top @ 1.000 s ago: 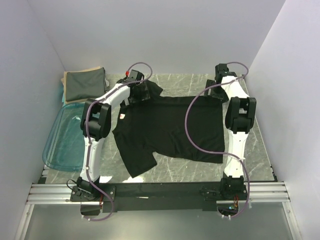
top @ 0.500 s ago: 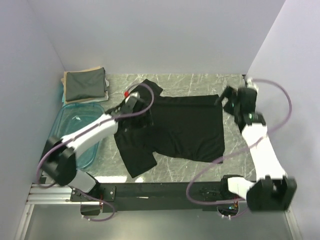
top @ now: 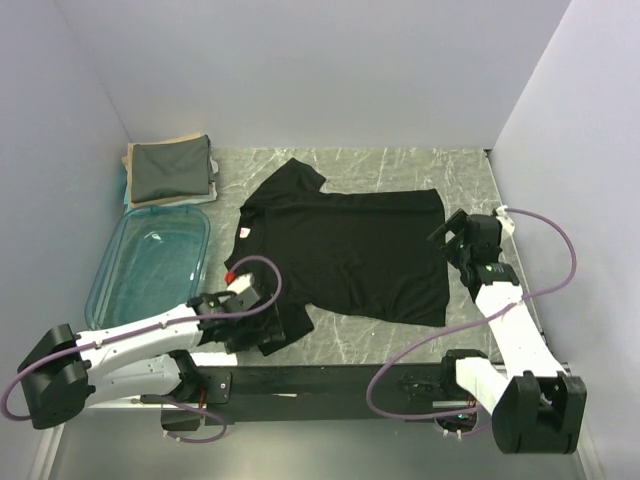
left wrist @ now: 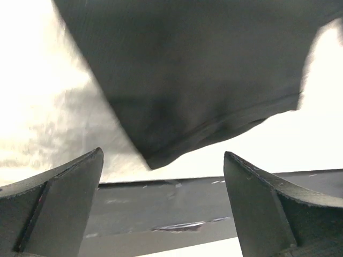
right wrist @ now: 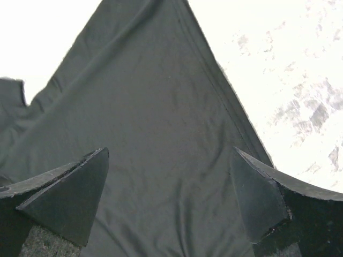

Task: Fold and stack the t-shirts
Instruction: Fold the tshirt

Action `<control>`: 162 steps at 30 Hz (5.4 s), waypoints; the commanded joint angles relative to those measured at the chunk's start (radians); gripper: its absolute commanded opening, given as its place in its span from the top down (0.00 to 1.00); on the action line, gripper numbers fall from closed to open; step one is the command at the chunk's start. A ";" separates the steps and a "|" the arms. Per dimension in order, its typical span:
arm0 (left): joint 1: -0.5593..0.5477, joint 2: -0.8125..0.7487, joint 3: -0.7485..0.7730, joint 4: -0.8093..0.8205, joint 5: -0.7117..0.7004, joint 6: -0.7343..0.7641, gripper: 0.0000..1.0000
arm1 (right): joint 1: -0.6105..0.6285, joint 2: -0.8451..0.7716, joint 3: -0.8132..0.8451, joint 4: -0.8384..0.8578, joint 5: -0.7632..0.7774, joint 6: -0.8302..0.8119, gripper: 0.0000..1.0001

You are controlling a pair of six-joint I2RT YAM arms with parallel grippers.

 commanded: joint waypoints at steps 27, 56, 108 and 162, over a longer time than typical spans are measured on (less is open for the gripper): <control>-0.060 0.088 0.027 -0.048 0.005 -0.027 0.99 | -0.010 -0.315 -0.189 -0.351 0.070 0.211 0.04; -0.060 -0.076 0.035 0.003 -0.074 0.043 0.99 | -0.010 -0.222 -0.152 -0.617 -0.011 0.254 0.08; -0.062 -0.243 0.153 -0.310 0.050 -0.047 0.99 | 0.020 -0.217 -0.038 -0.801 -0.094 0.079 1.00; 0.380 0.398 0.660 0.073 -0.198 0.356 1.00 | 0.059 0.099 0.215 -0.278 -0.064 -0.050 1.00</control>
